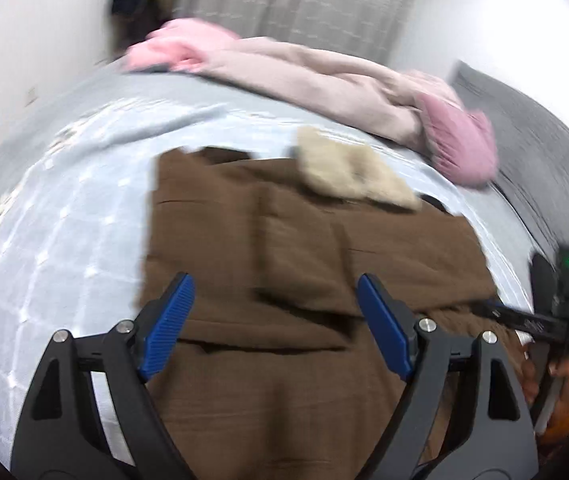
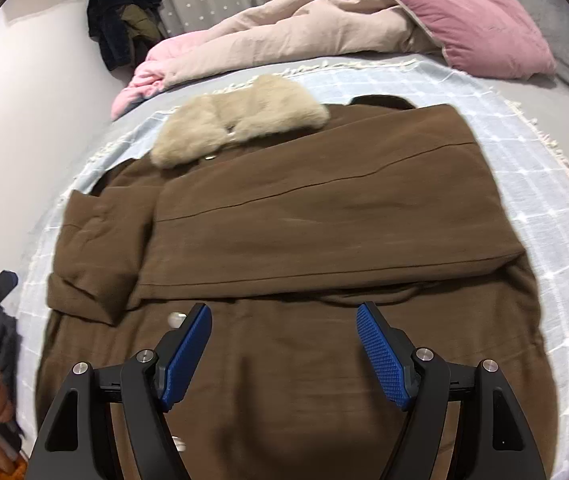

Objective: Fold large clothes

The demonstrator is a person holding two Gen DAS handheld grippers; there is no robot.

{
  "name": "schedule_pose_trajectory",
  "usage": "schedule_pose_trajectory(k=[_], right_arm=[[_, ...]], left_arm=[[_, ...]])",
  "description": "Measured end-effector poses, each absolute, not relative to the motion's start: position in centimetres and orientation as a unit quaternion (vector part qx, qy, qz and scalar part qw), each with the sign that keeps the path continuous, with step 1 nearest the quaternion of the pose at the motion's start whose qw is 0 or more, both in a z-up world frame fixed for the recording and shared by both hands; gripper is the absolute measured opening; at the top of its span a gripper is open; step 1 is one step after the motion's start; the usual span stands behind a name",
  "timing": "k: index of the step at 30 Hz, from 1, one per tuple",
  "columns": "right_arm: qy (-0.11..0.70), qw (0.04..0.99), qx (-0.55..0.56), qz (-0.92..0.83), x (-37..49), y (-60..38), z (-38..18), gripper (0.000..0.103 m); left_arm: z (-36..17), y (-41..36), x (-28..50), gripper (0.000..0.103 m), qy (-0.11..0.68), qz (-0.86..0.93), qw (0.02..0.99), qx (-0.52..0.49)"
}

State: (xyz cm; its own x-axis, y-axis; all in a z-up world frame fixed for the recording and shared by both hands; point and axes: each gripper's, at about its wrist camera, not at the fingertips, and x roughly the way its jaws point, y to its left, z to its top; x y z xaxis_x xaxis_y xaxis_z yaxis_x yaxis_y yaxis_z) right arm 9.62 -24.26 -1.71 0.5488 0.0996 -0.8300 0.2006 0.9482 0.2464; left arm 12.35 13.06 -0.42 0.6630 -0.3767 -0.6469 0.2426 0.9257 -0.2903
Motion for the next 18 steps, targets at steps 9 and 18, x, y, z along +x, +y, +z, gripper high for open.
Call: schedule_pose_trajectory(k=[9, 18], right_arm=[[0.458, 0.885, 0.030, 0.074, 14.3, -11.2, -0.9, 0.076], [0.472, 0.877, -0.066, 0.056, 17.4, -5.1, -5.4, 0.076]], left_arm=[[-3.2, 16.4, 15.4, 0.084, 0.407, -0.129, 0.887, -0.174], [-5.2, 16.2, 15.9, 0.084, 0.436, -0.115, 0.879, -0.158]])
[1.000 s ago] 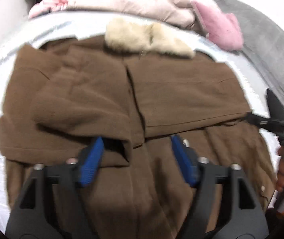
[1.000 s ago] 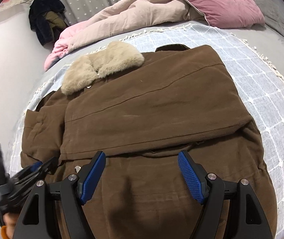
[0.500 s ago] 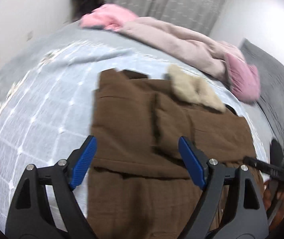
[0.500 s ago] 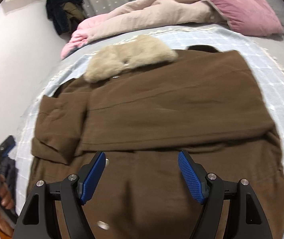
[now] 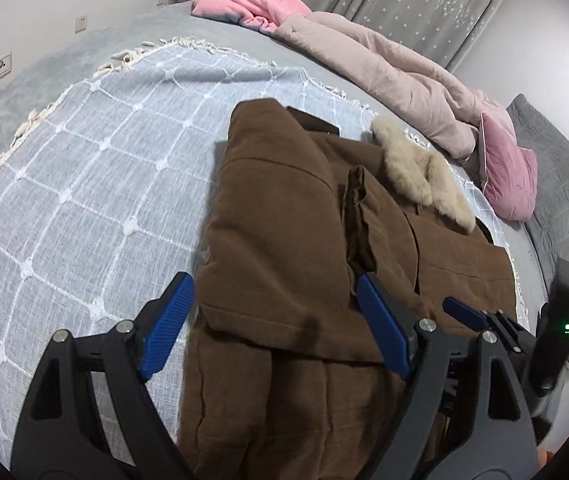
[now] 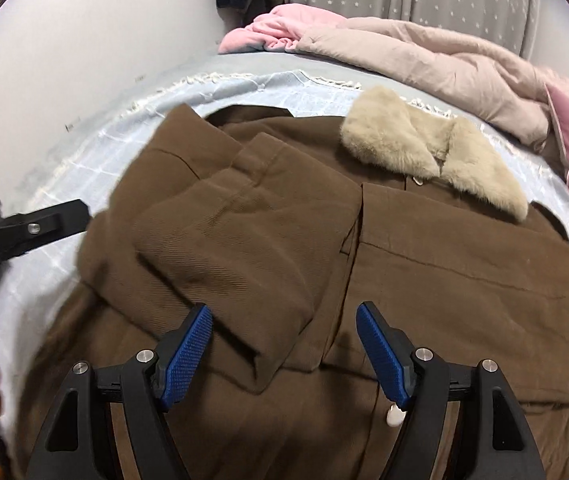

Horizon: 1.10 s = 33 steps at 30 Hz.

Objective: Fold large clothes

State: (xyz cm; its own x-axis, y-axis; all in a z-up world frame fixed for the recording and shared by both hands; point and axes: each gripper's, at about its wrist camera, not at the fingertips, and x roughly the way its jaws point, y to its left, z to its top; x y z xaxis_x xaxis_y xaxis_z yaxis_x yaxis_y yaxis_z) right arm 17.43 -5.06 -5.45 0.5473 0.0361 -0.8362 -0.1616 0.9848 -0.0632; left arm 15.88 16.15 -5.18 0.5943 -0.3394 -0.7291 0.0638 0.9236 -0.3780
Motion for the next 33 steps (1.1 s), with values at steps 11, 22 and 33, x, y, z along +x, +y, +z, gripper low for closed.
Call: schedule_pose_trajectory(k=[11, 22, 33], right_arm=[[0.481, 0.873, -0.022, 0.081, 18.8, -5.9, -7.2, 0.028], [0.400, 0.912, 0.074, 0.060, 17.3, -12.6, -0.3, 0.011], [0.482, 0.856, 0.184, -0.035, 13.7, -25.2, -5.1, 0.032]], left_arm=[[-5.4, 15.7, 16.4, 0.084, 0.434, -0.115, 0.878, -0.165], [-5.2, 14.2, 15.8, 0.084, 0.412, -0.155, 0.887, -0.141], [-6.7, 10.6, 15.4, 0.084, 0.441, -0.167, 0.879, -0.067]])
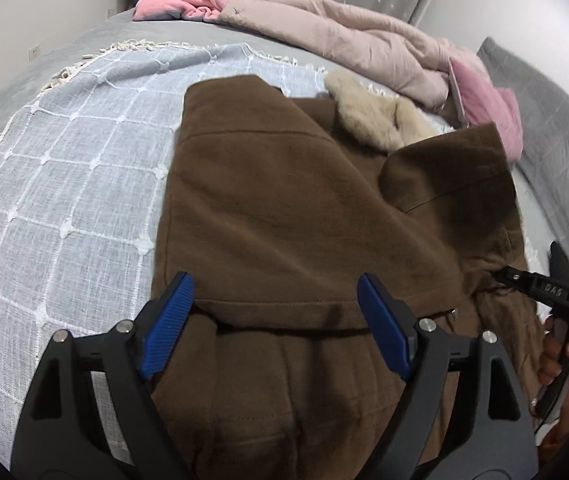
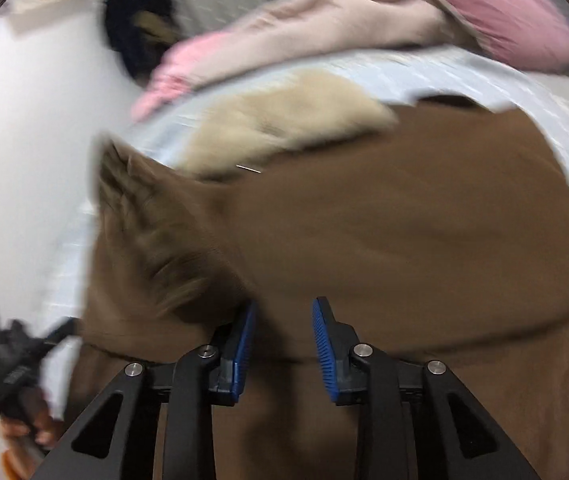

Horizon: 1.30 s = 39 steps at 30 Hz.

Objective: Fold large clothes

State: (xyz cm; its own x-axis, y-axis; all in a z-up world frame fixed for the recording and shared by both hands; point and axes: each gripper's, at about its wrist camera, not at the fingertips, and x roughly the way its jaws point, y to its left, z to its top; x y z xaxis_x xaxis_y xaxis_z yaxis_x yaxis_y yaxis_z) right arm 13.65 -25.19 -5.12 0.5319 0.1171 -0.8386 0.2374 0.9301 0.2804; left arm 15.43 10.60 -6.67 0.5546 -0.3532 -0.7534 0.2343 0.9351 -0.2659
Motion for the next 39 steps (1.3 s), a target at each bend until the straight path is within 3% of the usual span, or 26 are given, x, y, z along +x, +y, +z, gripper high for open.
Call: schedule_pose_trajectory(k=[3, 5, 8, 25, 39], right_arm=[[0.481, 0.841, 0.246, -0.029, 12.6, -27.9, -5.4, 0.043], [0.472, 0.837, 0.277, -0.030, 12.1, -29.1, -5.0, 0.060], [0.467, 0.829, 0.307, -0.019, 12.2, -29.9, -4.5, 0.066], [0.432, 0.782, 0.439, 0.095, 15.1, -31.3, -6.9, 0.067], [0.465, 0.876, 0.130, -0.014, 18.8, -23.1, -6.8, 0.066]], left_arm=[[-6.6, 10.0, 15.2, 0.084, 0.440, -0.161, 0.882, -0.051], [-6.5, 9.8, 15.1, 0.084, 0.438, -0.163, 0.883, -0.049], [-6.1, 9.8, 15.0, 0.084, 0.437, -0.166, 0.883, -0.053], [-4.1, 11.7, 16.1, 0.084, 0.369, -0.150, 0.915, -0.070], [-6.1, 8.4, 17.1, 0.081, 0.372, -0.184, 0.908, -0.052]])
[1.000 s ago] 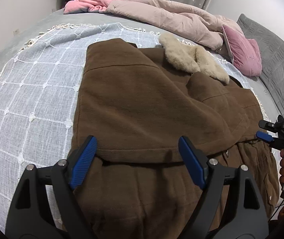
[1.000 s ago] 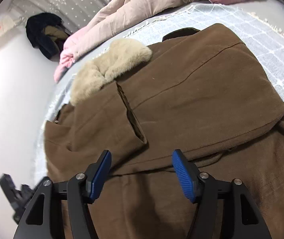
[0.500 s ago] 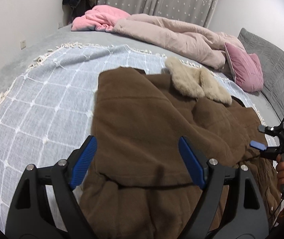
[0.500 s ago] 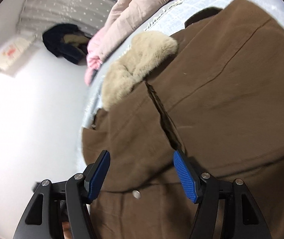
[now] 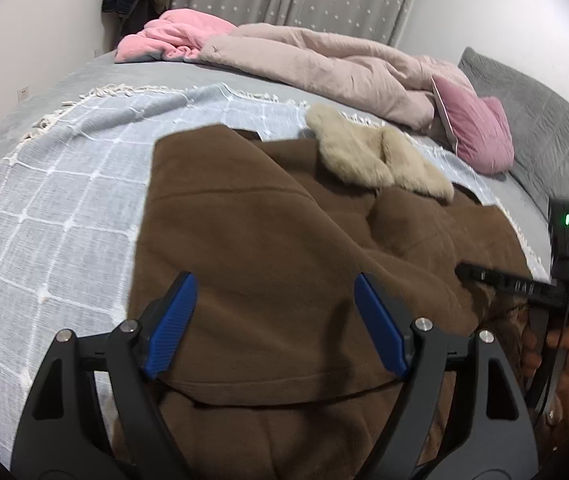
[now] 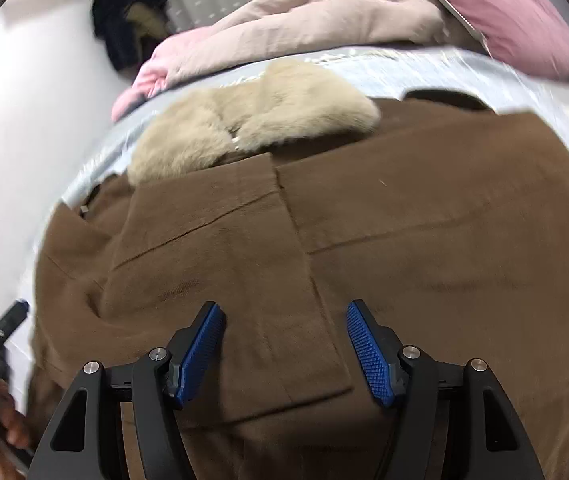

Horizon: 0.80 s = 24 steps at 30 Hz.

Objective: Fold large clothes

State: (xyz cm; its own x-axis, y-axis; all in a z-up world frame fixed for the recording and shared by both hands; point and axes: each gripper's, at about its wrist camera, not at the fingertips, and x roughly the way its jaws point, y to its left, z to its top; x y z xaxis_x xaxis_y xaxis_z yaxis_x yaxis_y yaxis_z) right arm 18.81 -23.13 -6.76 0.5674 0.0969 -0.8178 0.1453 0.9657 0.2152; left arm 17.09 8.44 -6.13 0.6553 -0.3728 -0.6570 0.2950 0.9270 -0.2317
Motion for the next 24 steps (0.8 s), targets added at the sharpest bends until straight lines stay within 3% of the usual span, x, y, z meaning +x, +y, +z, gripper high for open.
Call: schedule_pose_trajectory(k=[9, 10, 11, 13, 14, 20, 24], right_arm=[[0.464, 0.875, 0.137, -0.015, 22.0, -23.1, -7.4, 0.066], [0.460, 0.879, 0.123, -0.015, 22.1, -22.7, -7.2, 0.062], [0.459, 0.882, 0.104, 0.000, 22.2, -21.8, -7.2, 0.037], [0.457, 0.888, 0.059, -0.002, 22.2, -20.6, -6.7, 0.011], [0.448, 0.893, 0.054, 0.007, 21.9, -20.3, -6.0, 0.008], [0.331, 0.929, 0.156, 0.045, 17.6, -23.0, 1.5, 0.007], [0.375, 0.905, 0.195, -0.041, 17.3, -26.3, -0.3, 0.011]], left_arm=[[-6.8, 7.4, 17.5, 0.081, 0.380, -0.181, 0.906, -0.036], [-6.8, 7.3, 17.6, 0.081, 0.380, -0.181, 0.906, -0.037], [-6.9, 7.3, 17.6, 0.081, 0.379, -0.181, 0.907, -0.037], [-6.8, 7.2, 17.6, 0.081, 0.374, -0.184, 0.908, -0.039], [-6.8, 7.3, 17.6, 0.081, 0.372, -0.186, 0.909, -0.041], [-8.0, 7.3, 18.1, 0.081, 0.395, -0.171, 0.902, -0.022], [-9.1, 6.6, 18.3, 0.081, 0.415, -0.153, 0.896, 0.022]])
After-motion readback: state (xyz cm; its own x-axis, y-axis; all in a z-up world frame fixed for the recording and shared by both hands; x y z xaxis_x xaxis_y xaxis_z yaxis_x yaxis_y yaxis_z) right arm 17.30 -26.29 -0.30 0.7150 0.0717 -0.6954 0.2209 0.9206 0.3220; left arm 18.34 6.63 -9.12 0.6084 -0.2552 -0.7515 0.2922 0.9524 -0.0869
